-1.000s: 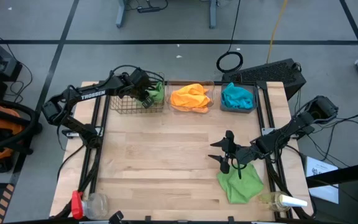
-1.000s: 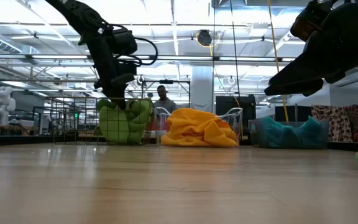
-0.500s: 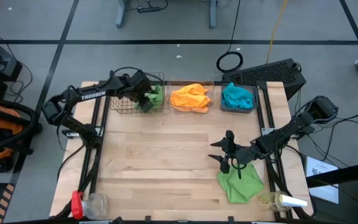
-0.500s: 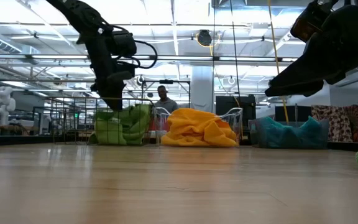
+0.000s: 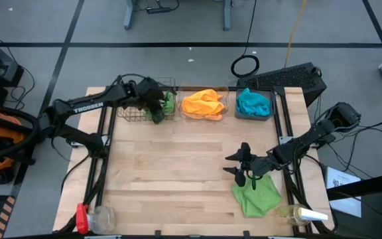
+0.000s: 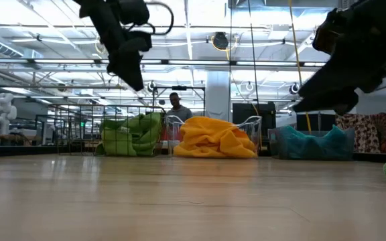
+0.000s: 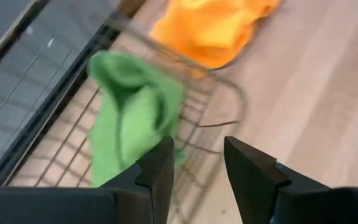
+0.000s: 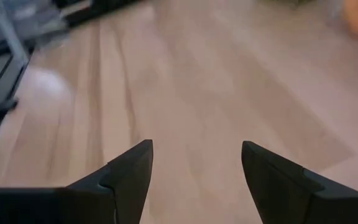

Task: Sort microfiber towel by color & place in baskets
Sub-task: Put the green microfiber towel into the wire basket

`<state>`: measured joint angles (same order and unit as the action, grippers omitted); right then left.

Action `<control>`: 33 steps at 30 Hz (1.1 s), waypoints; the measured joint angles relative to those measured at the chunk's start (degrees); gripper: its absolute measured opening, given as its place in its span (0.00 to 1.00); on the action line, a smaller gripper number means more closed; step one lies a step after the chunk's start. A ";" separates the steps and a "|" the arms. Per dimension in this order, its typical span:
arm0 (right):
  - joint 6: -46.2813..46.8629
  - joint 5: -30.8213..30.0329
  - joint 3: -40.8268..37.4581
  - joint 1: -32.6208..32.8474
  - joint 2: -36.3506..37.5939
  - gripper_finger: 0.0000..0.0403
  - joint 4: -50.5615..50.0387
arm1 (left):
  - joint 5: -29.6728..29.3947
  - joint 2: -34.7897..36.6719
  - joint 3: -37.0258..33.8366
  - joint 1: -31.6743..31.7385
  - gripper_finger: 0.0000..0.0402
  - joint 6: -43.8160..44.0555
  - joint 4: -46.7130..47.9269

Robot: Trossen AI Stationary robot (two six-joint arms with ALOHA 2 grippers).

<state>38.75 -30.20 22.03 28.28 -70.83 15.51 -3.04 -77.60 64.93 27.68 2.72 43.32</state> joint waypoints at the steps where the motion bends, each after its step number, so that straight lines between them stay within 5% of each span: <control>1: 0.79 1.40 0.58 0.02 0.00 0.59 -2.09 | -0.52 0.26 0.02 -1.55 0.36 0.00 -0.17; 15: 11.68 12.75 24.30 3.18 -0.01 0.59 -56.52 | -7.76 0.59 0.00 -24.27 0.36 0.96 -14.98; 25: 17.90 24.10 24.47 8.52 -3.20 0.59 -62.30 | -9.67 -0.97 -1.21 -32.03 0.36 1.01 -22.42; 33: 22.17 27.69 24.47 13.91 -10.31 0.59 -61.62 | -9.68 -2.26 -6.88 -35.04 0.36 1.47 -27.93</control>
<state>60.92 -2.51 46.50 42.18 -81.14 -46.11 -12.72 -79.86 58.05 -7.36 4.19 15.39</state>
